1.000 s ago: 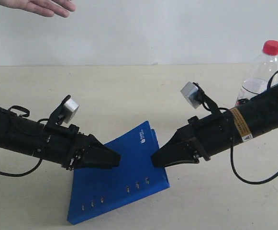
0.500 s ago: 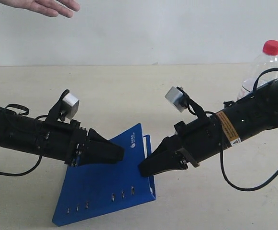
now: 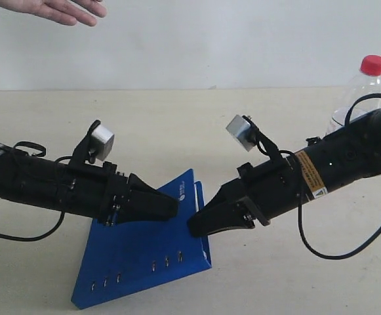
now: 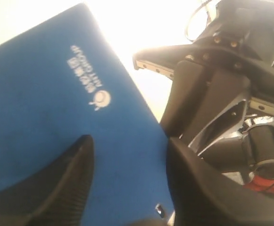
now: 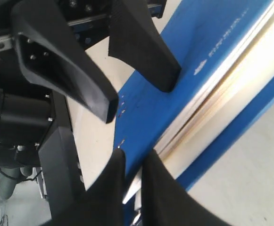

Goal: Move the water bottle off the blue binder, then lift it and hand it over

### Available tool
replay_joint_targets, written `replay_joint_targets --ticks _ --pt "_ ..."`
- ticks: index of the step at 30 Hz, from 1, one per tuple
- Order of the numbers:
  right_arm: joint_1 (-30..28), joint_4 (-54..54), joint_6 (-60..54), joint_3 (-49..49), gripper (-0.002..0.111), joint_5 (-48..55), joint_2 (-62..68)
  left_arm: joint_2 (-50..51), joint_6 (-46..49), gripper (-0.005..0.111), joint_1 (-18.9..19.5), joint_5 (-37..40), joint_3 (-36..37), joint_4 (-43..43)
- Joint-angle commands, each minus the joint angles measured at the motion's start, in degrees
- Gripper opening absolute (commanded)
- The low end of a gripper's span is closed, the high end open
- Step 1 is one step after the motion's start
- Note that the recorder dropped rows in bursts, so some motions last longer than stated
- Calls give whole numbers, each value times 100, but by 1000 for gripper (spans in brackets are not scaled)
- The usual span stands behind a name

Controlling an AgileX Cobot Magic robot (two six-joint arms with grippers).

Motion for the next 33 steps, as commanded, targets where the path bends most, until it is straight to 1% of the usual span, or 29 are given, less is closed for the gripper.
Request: replay_joint_targets --ticks 1,2,4,8,9,10,17,18,19,21,22,25,27,28,31,33 --pt "109 873 -152 -189 0 -575 -108 64 224 47 -446 -25 27 188" --pt "109 849 -152 -189 1 -575 -108 64 226 47 -451 -25 27 161" --pt "109 837 -152 -189 7 -575 -108 64 226 47 -451 -25 27 72" --pt "109 885 -134 -189 30 -575 -108 64 259 47 -438 -25 27 -142" --pt "109 919 -134 -189 34 -575 -108 64 272 47 -438 -25 27 -158" --pt "112 962 -134 -189 35 -575 -108 64 272 47 -438 -25 27 -158" --pt "223 1453 -158 -189 34 -575 -108 64 285 47 -438 -25 27 -159" --pt "261 1478 -155 -189 31 -575 -108 64 285 47 -438 -25 27 -159" --pt "277 1478 -168 -189 25 -575 -108 64 285 47 -438 -25 27 -159" --pt "286 1455 -292 -189 6 -575 -108 64 286 47 -438 -25 27 -171" --pt "286 1443 -370 -189 0 -575 -108 64 286 47 -438 -25 27 -171" --pt "286 1495 -470 -189 0 -575 -108 64 296 43 -438 -25 27 -247" --pt "286 1550 -495 -189 0 -575 -108 51 296 37 -429 -25 27 -345" --pt "276 1597 -495 -189 0 -575 -108 25 340 32 -408 -25 27 -415" --pt "276 1848 -686 -189 0 -575 -108 -91 448 21 -319 -35 27 -560" --pt "262 2033 -792 -189 0 -575 -108 -200 449 18 -248 -94 27 -580"
